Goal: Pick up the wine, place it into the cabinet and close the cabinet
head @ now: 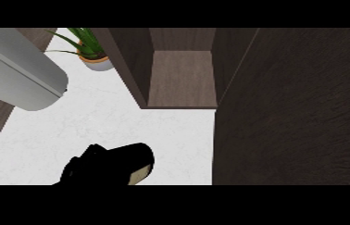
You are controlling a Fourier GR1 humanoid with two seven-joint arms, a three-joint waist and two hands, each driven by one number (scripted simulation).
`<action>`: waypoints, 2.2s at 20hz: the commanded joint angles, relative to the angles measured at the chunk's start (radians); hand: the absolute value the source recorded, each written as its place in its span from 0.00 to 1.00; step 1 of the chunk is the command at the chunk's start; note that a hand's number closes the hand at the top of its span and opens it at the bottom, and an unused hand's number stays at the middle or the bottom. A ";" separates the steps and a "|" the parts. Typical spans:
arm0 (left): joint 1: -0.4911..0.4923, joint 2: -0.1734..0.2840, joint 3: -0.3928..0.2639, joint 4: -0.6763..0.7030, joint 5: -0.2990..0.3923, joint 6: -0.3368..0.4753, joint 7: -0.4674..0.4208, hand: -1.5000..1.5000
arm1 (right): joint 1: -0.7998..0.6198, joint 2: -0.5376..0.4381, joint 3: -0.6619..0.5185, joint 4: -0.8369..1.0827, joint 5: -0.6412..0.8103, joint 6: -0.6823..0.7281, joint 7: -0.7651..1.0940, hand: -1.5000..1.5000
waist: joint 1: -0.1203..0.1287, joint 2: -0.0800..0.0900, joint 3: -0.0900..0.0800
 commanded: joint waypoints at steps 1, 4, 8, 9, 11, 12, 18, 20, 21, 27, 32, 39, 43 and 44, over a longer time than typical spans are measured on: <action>-0.016 -0.010 -0.060 -0.062 0.010 0.067 0.032 1.00 | -0.029 -0.023 -0.021 -0.043 -0.045 -0.027 0.084 0.00 | -0.004 0.001 -0.001; -0.094 -0.010 -0.095 -0.117 -0.007 0.194 0.090 1.00 | -0.025 0.016 0.043 0.024 0.039 -0.013 0.002 0.00 | -0.003 0.001 -0.001; -0.228 -0.010 -0.093 -0.139 0.034 0.299 0.222 1.00 | 0.083 -0.010 -0.018 -0.034 -0.022 0.041 -0.027 0.00 | -0.010 0.001 0.000; -0.187 -0.010 -0.111 -0.209 0.022 0.298 0.257 1.00 | -0.012 -0.002 -0.015 0.027 -0.013 -0.004 -0.003 0.00 | -0.004 0.001 -0.001; -0.271 -0.010 -0.132 -0.098 0.026 0.355 0.184 1.00 | 0.112 0.022 0.029 -0.054 0.000 0.034 -0.033 0.00 | -0.010 0.001 -0.001; -0.276 -0.010 -0.121 -0.186 0.010 0.344 0.293 1.00 | 0.026 -0.014 -0.039 0.040 -0.041 0.029 -0.027 0.00 | -0.006 0.001 0.000; -0.558 -0.010 -0.175 0.042 0.014 0.576 0.205 1.00 | 0.018 0.003 0.012 0.008 0.018 0.014 -0.013 0.00 | -0.012 0.002 -0.001; -0.591 -0.010 -0.187 0.111 -0.006 0.594 0.184 1.00 | -0.025 -0.014 -0.023 0.027 -0.022 0.010 -0.007 0.00 | -0.012 0.003 -0.001; -0.599 -0.010 -0.190 0.043 -0.041 0.610 0.269 1.00 | 0.009 0.008 0.012 0.012 0.012 0.011 -0.023 0.00 | -0.010 0.002 -0.001; -0.679 -0.010 -0.255 0.249 -0.055 0.666 0.178 1.00 | 0.055 0.010 0.005 0.017 -0.005 0.042 -0.055 0.00 | -0.015 0.002 -0.001; -0.740 -0.010 -0.276 0.350 0.006 0.703 0.121 1.00 | -0.014 -0.043 -0.109 0.052 -0.091 0.036 -0.041 0.00 | -0.014 0.003 -0.001; -0.728 -0.010 -0.395 0.477 0.168 0.807 -0.037 1.00 | -0.015 -0.019 -0.049 0.044 -0.052 0.027 -0.026 0.00 | -0.017 0.004 -0.001; -0.766 -0.010 -0.272 0.555 0.144 0.701 -0.014 1.00 | -0.098 -0.059 -0.085 0.037 -0.076 -0.008 0.051 0.00 | -0.011 0.003 -0.001; -0.738 -0.010 -0.356 0.539 0.184 0.766 -0.052 1.00 | -0.015 -0.046 -0.065 -0.016 -0.080 0.018 0.037 0.00 | -0.015 0.002 -0.001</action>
